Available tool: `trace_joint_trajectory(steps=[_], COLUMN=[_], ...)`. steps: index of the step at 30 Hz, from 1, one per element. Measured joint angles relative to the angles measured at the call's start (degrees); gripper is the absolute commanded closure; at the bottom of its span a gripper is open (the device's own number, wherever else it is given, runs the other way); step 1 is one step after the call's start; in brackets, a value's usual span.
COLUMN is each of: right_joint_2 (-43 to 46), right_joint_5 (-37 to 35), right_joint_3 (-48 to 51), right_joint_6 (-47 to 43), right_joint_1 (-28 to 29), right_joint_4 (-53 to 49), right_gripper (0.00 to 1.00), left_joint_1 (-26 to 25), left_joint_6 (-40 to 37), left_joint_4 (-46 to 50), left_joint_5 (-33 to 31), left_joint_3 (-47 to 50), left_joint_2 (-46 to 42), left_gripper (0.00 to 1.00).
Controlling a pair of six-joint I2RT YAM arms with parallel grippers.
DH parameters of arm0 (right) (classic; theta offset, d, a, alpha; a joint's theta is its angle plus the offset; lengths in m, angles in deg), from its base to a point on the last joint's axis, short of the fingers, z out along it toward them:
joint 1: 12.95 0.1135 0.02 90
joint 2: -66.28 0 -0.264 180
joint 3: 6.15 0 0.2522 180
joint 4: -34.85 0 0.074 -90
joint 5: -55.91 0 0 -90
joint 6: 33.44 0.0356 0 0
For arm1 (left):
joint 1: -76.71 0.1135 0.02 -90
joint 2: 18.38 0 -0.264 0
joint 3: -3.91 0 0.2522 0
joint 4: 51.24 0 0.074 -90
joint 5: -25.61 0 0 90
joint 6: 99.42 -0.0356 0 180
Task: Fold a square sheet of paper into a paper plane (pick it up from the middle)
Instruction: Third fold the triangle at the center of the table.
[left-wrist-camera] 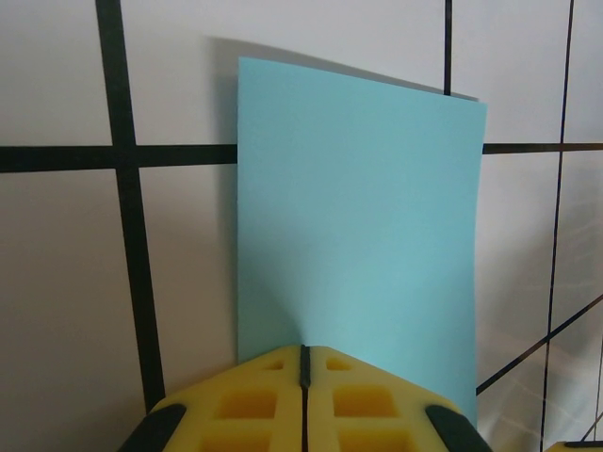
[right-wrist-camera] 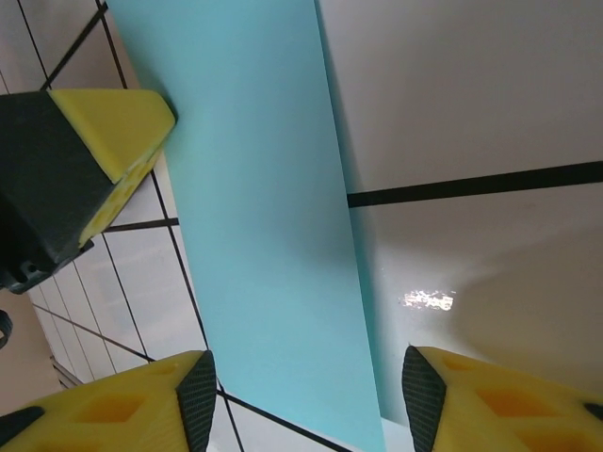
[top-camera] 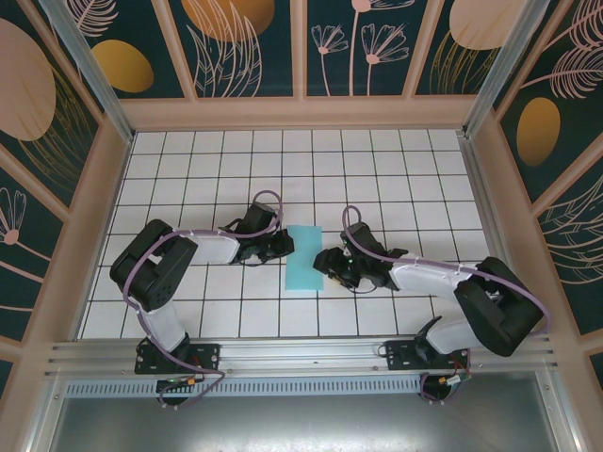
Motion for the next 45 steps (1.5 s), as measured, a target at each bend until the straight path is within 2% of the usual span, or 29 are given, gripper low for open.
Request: trace_joint_trajectory(steps=[11,24,30,40,45], right_joint_2=[-3.6,-3.6,-1.4,1.7,1.7], right_joint_5=[1.6,5.9,5.7,4.6,4.6], right_joint_3=[0.1,4.6,4.6,4.6,4.6], right_joint_6=[0.0,1.6,4.2,7.8,8.3], right_joint_1=[2.0,2.4,2.4,2.3,2.3], right_joint_4=[2.3,13.1,13.3,10.4,10.3], right_gripper=[0.51,0.53,0.62,0.87,0.95], left_joint_1=[0.0,0.0,0.0,0.0,0.0], left_joint_6=[0.0,0.0,0.0,0.3,0.3], left_joint_4=[-0.1,-0.6,-1.3,-2.3,-2.6], left_joint_5=[0.0,0.0,0.0,0.2,0.2], left_joint_3=[0.1,0.3,0.6,1.0,1.2], left_joint_2=[0.0,0.0,0.0,0.0,0.0], left_gripper=[0.92,0.92,0.92,0.93,0.93])
